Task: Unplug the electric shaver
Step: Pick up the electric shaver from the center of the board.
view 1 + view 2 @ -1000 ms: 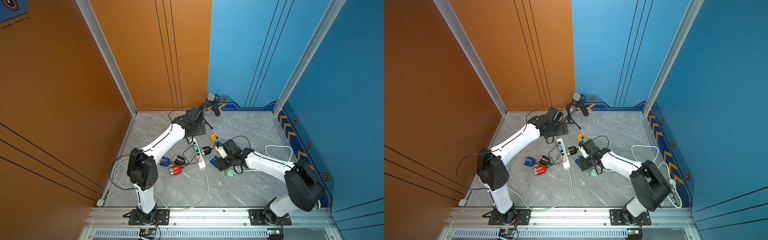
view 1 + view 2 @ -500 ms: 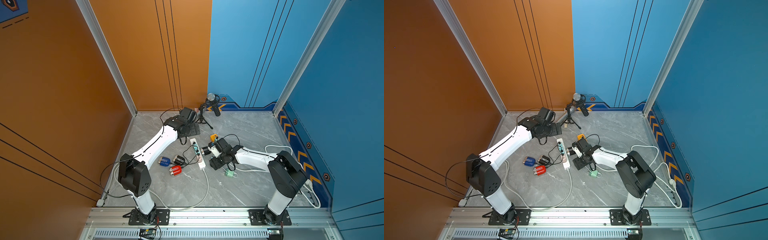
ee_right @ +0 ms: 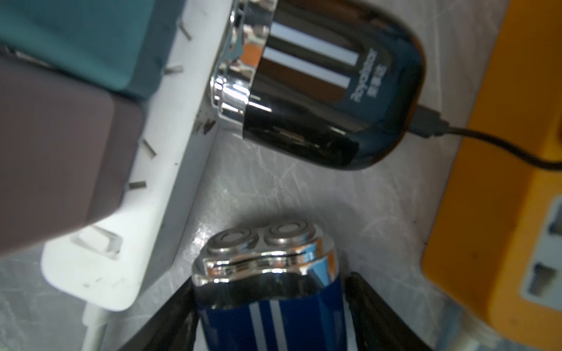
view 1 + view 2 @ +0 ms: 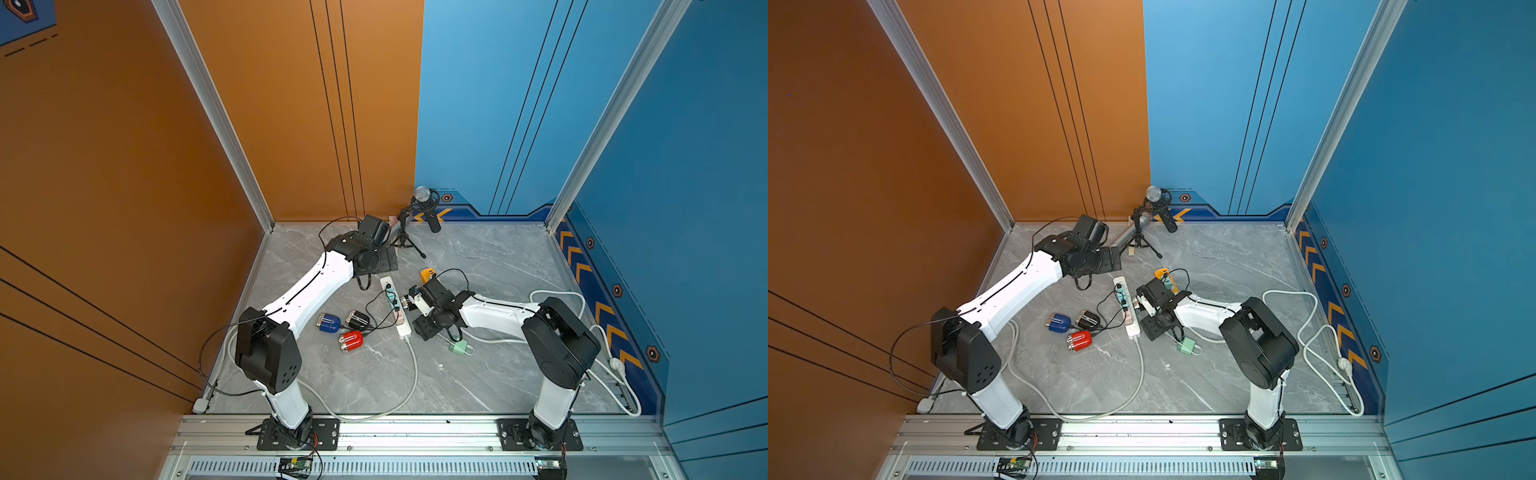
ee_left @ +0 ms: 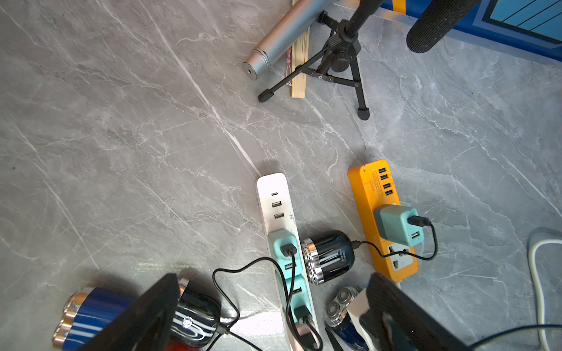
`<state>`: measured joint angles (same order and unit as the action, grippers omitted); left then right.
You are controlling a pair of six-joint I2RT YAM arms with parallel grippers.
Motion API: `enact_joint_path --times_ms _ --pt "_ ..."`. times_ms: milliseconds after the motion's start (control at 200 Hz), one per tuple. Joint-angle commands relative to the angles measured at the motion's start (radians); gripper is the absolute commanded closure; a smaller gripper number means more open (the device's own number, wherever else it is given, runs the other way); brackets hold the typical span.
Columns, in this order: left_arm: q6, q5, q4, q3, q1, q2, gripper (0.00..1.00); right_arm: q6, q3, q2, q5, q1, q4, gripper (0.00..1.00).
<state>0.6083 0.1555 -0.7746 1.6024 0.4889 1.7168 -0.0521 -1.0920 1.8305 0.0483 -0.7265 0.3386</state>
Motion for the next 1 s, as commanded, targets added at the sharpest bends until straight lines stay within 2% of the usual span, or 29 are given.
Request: enact_joint_path --times_ms 0,290,590,756,996 --pt "-0.026 -0.021 -0.009 -0.012 -0.011 -0.017 0.01 -0.007 -0.014 0.038 -0.022 -0.001 0.014 0.24" --pt "-0.040 -0.034 -0.009 -0.007 -0.014 -0.009 0.01 0.017 -0.021 0.052 0.008 0.003 0.030 0.29" --pt "-0.051 -0.068 -0.005 0.007 -0.013 0.008 0.02 0.003 -0.023 0.001 -0.024 0.006 0.028 0.40" --pt "-0.079 -0.117 0.034 -0.007 -0.007 0.003 0.02 -0.089 -0.001 -0.098 -0.049 0.033 0.021 0.45" --pt "-0.116 -0.294 0.230 -0.116 0.009 -0.034 0.07 -0.279 0.108 -0.287 -0.110 0.102 -0.013 0.46"
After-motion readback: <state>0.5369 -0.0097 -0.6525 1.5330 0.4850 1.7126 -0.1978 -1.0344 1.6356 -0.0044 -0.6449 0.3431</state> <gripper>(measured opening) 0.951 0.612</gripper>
